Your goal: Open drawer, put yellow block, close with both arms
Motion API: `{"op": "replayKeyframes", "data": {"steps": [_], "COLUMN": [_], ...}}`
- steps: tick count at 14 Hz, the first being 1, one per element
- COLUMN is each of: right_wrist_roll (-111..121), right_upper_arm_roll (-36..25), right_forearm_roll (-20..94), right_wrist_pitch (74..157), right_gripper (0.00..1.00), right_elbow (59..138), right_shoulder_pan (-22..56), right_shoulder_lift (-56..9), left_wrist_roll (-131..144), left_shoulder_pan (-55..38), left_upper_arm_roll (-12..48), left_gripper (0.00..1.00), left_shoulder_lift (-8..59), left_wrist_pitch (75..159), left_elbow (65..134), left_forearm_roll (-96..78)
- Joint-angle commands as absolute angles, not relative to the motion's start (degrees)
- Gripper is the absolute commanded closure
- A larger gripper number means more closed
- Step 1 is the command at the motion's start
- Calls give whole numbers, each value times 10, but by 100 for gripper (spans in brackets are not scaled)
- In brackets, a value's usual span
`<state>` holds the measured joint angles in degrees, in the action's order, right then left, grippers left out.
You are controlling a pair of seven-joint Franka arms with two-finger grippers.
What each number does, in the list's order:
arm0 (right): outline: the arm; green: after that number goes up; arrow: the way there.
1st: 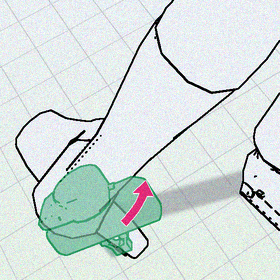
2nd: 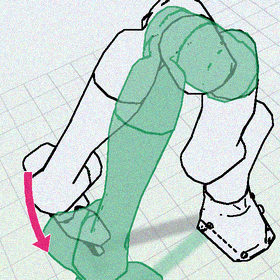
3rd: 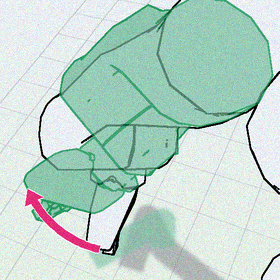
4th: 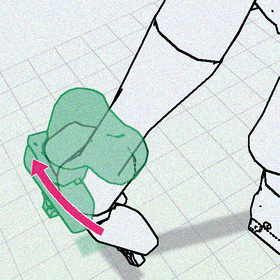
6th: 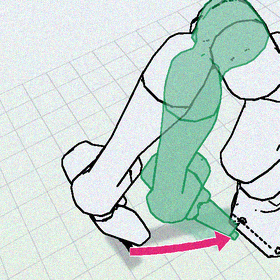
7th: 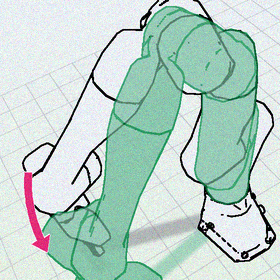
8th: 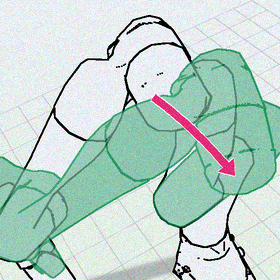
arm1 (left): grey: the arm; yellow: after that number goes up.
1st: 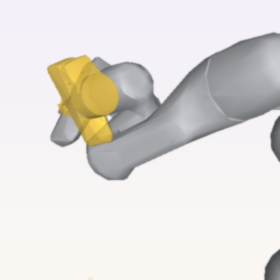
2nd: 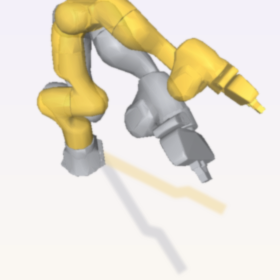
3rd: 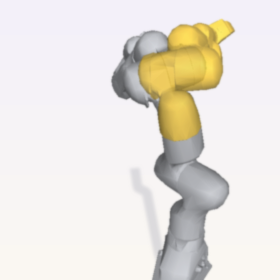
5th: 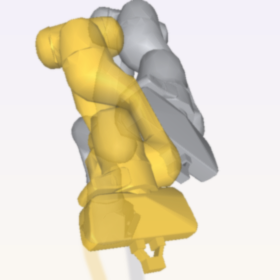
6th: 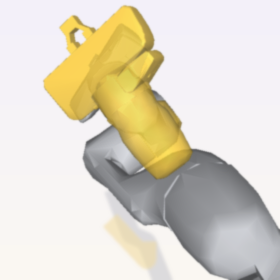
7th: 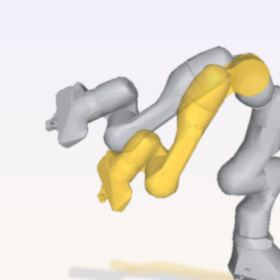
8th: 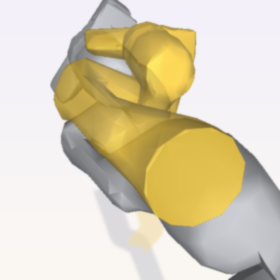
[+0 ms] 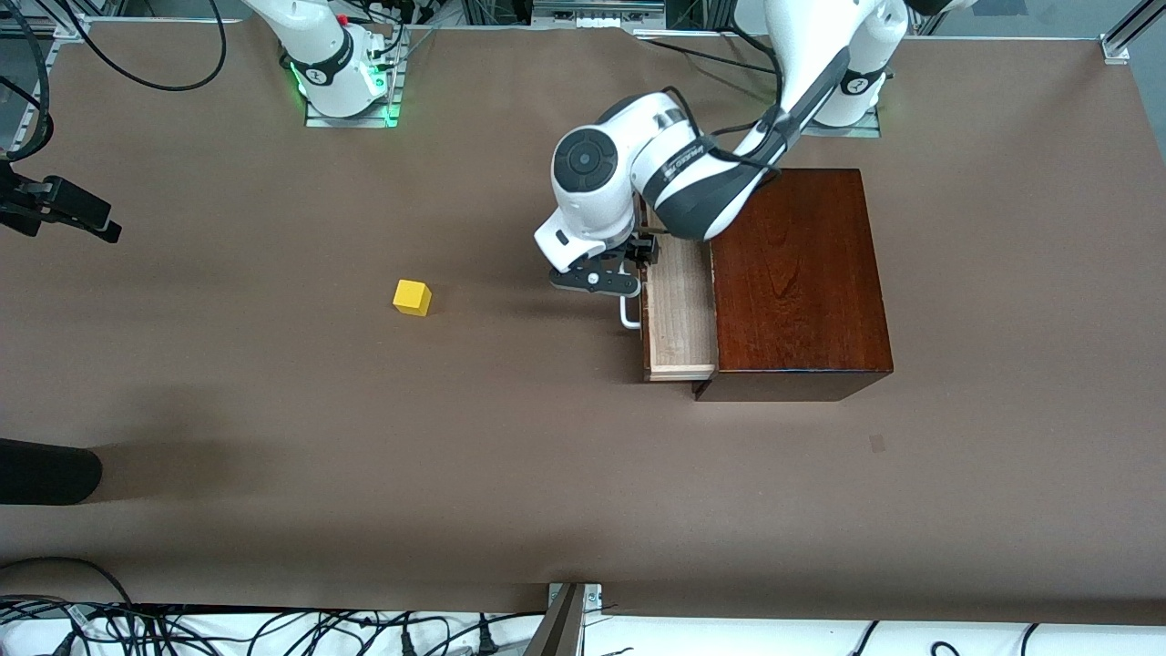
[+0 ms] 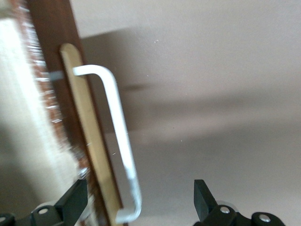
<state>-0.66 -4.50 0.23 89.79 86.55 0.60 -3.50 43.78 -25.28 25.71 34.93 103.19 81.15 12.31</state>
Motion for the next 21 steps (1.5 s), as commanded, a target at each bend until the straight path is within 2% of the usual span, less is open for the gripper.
{"op": "replayKeyframes", "data": {"steps": [1,4,9,12,15,19,21], "right_wrist_roll": [-11,-10,-11,-48,-139,-289,-330], "right_upper_arm_roll": [-34,-34,-22,11,78,134,155], "right_forearm_roll": [-3,-3,-1,1,3,4,4], "right_wrist_pitch": [896,896,889,862,871,966,1025], "right_gripper": [0,0,0,0,0,0,0], "right_elbow": [860,860,860,867,884,981,1050], "right_shoulder_pan": [-5,-5,-3,2,10,39,39], "right_shoulder_lift": [-34,-34,-33,-30,-36,-30,-14], "left_wrist_roll": [425,425,406,361,282,188,134], "left_shoulder_pan": [-247,-234,-154,-88,-29,64,122], "left_upper_arm_roll": [263,265,265,264,262,263,263], "left_gripper": [0,0,0,0,0,0,0], "left_shoulder_lift": [314,295,275,241,194,145,104], "left_wrist_pitch": [999,977,864,863,840,816,816], "left_elbow": [816,814,710,710,720,730,770], "left_forearm_roll": [102,92,72,55,55,53,35]}}
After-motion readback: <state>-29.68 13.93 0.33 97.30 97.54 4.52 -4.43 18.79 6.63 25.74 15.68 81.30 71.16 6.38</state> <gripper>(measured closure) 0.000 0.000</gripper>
